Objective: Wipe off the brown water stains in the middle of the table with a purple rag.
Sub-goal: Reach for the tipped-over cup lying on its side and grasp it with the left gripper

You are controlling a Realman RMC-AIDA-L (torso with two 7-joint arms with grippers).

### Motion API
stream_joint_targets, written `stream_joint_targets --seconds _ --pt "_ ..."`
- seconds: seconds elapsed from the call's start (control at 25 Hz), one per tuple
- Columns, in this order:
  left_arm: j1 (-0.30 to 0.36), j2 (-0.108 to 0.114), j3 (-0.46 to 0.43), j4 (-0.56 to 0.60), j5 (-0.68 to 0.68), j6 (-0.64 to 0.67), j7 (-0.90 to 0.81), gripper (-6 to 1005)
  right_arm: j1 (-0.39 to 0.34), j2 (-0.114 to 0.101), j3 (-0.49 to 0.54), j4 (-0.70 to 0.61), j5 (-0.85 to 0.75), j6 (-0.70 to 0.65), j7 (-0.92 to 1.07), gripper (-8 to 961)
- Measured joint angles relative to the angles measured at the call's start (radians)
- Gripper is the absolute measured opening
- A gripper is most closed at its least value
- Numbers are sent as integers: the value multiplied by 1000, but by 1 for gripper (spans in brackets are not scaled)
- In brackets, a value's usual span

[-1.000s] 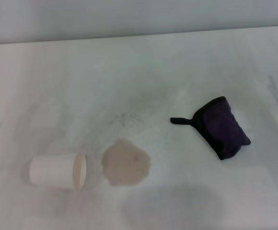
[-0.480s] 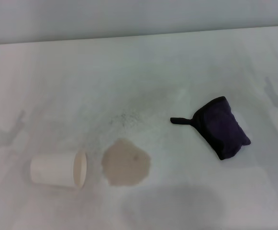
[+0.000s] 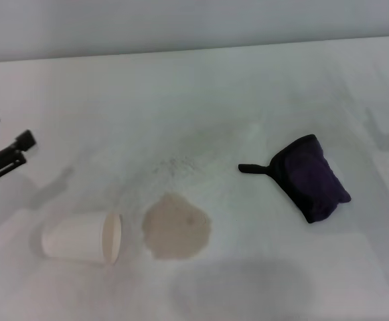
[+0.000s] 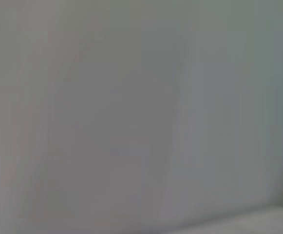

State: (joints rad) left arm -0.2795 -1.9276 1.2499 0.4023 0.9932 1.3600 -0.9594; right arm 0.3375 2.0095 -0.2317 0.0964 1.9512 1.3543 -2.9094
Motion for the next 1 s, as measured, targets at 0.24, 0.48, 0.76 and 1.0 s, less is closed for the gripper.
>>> stream_joint_targets --seconds 0.24,0.48,0.76,1.0 --pt "10 31 -32 334 387 -9 -356 889 8 0 0 3 0 0 -2 868" --pt "15 23 -46 654 734 31 -586 889 11 1 0 5 -9 0 -2 869" --pt "-30 7 -46 855 1014 178 -632 889 11 2 2 16 -11 0 -2 866" --pt "-84 -31 -34 880 1178 252 -585 888 20 2 7 18 -11 0 -2 837"
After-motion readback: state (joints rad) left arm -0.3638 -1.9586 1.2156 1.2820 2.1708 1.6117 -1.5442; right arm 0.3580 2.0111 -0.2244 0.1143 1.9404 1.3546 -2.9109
